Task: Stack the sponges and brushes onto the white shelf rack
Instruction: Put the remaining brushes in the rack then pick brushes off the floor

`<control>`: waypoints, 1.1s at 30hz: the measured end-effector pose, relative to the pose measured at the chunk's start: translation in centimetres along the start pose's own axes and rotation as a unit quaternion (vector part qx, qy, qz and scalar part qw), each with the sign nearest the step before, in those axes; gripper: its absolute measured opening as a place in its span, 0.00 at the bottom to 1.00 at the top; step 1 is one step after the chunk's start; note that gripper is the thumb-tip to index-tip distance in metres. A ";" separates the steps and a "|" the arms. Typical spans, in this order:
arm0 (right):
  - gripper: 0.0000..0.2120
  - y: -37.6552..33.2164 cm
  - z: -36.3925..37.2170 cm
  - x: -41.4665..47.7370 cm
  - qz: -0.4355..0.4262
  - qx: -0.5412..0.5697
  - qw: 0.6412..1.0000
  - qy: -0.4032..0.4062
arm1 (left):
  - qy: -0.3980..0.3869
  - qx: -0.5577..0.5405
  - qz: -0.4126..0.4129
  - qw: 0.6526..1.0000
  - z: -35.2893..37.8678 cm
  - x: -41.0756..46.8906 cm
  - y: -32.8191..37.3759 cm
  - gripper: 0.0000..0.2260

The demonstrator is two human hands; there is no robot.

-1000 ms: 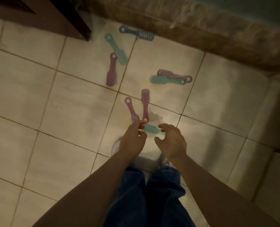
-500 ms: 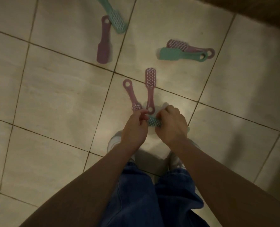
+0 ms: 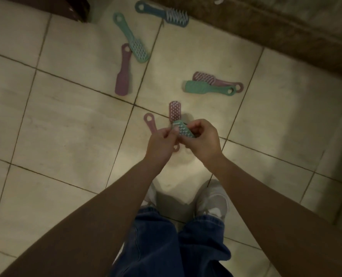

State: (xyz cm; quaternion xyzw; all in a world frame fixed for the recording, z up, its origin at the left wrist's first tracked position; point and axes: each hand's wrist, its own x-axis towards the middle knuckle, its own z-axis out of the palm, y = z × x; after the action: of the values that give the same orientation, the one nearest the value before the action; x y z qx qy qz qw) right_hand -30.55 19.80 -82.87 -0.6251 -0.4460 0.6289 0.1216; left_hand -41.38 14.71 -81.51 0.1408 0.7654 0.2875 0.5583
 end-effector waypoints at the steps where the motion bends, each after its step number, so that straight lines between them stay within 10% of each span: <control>1: 0.14 -0.8 -0.1 0.6 0.007 0.016 1.000 -0.005 | 0.003 -0.020 -0.005 1.000 0.1 0.4 0.8 0.13; 5: 0.03 -3.6 -0.4 3.5 -0.033 -0.018 0.999 0.010 | 0.057 -0.122 -0.030 0.990 0.6 2.9 3.8 0.14; 12: 0.22 -5.2 -1.4 9.7 -0.164 -0.424 0.881 0.127 | 0.108 -0.169 -0.006 0.980 1.0 6.8 5.8 0.11; 19: 0.21 -3.1 -1.9 12.4 -0.215 -0.492 0.830 0.151 | 0.117 -0.135 0.016 0.984 1.3 8.8 4.6 0.12; 26: 0.22 -4.0 -2.2 9.7 -0.209 -0.356 0.902 0.130 | 0.115 -0.113 -0.007 0.987 0.2 6.4 5.0 0.11; 30: 0.06 -6.6 -1.9 5.1 -0.100 -0.176 0.977 0.067 | 0.122 -0.107 -0.013 0.987 -0.8 1.8 7.1 0.13; 33: 0.11 -9.9 -2.4 0.3 -0.005 -0.032 0.998 0.050 | 0.130 -0.108 -0.007 0.986 -1.5 -2.7 10.0 0.14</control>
State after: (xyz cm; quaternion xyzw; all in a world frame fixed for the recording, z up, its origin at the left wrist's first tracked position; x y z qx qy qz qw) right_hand -32.51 26.66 -75.59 -0.6568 -0.4623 0.5820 0.1271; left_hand -42.95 20.77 -73.09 0.0358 0.7969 0.3803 0.4681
